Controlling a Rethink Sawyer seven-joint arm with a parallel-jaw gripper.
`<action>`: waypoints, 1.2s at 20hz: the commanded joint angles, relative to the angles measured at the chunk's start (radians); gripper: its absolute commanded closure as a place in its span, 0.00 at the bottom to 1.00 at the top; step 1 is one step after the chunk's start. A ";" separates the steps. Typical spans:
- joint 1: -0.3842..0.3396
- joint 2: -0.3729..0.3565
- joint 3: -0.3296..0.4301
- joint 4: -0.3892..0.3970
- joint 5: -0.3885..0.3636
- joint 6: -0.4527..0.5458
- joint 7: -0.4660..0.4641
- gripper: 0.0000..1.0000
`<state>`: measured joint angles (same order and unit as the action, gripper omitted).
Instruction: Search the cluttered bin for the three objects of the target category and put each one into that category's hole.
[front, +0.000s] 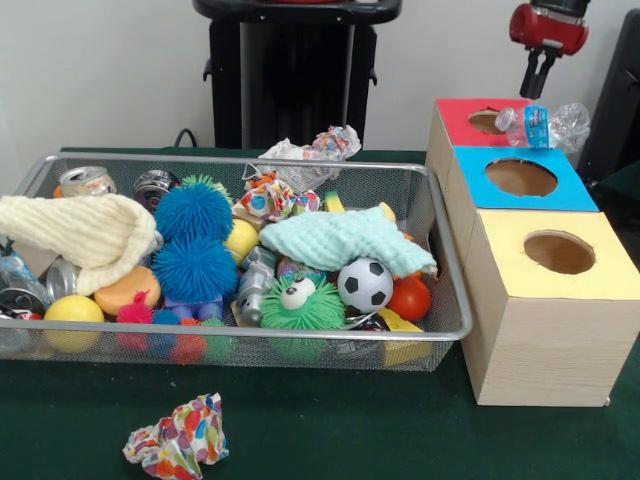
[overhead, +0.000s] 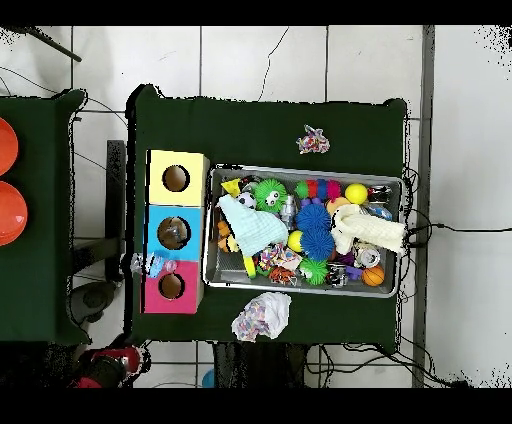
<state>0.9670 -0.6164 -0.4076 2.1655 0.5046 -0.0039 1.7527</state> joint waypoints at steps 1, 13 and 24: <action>0.028 0.056 -0.002 -0.145 0.081 0.118 0.248 1.00; 0.075 0.085 -0.048 -0.196 0.106 0.190 0.264 1.00; 0.069 0.107 -0.050 -0.210 0.116 0.182 0.266 1.00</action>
<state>1.0513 -0.5517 -0.4876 2.0552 0.5696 0.0845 1.7527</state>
